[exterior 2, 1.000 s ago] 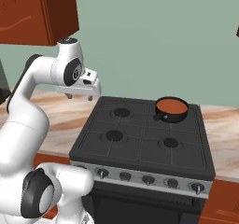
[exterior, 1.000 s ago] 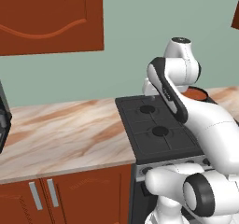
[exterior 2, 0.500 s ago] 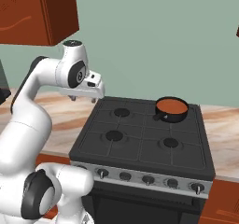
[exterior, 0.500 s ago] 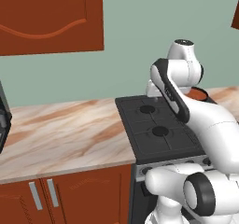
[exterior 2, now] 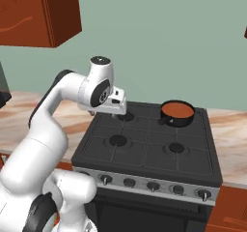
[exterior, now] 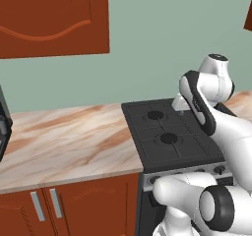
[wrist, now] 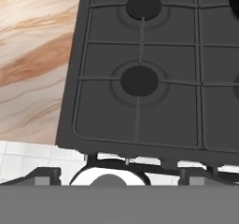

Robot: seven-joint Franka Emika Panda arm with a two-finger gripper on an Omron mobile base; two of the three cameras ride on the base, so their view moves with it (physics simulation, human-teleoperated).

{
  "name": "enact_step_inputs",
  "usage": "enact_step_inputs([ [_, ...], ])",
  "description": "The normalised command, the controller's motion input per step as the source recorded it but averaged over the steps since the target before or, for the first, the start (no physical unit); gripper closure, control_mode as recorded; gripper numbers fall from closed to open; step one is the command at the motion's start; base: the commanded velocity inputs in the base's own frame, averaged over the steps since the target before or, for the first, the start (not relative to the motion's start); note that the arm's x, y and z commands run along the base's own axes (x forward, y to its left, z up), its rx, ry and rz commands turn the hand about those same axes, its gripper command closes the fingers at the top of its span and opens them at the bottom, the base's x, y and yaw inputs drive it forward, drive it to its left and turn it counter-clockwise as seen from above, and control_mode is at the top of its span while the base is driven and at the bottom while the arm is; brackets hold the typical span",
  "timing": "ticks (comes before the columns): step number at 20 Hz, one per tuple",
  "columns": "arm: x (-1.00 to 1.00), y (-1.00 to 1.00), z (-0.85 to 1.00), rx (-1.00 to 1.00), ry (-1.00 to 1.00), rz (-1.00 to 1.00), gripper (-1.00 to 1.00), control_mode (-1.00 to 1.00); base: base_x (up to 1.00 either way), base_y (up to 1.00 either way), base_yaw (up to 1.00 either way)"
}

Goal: Wait until the marinara sauce is simmered to a deep red color and then turn off the stove.

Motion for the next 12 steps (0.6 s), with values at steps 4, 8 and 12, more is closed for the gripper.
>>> enact_step_inputs([
  [4, -0.24, -0.38, -0.09, 0.02, -0.10, 0.09, -1.00, -1.00, 0.00, 0.00, 0.00],
  [8, -0.15, -0.42, -0.02, 0.01, -0.04, 0.10, -1.00, -1.00, 0.00, 0.00, 0.00],
  [12, -0.01, -0.51, -0.09, -0.01, -0.05, 0.11, -1.00, -1.00, 0.00, 0.00, 0.00],
])
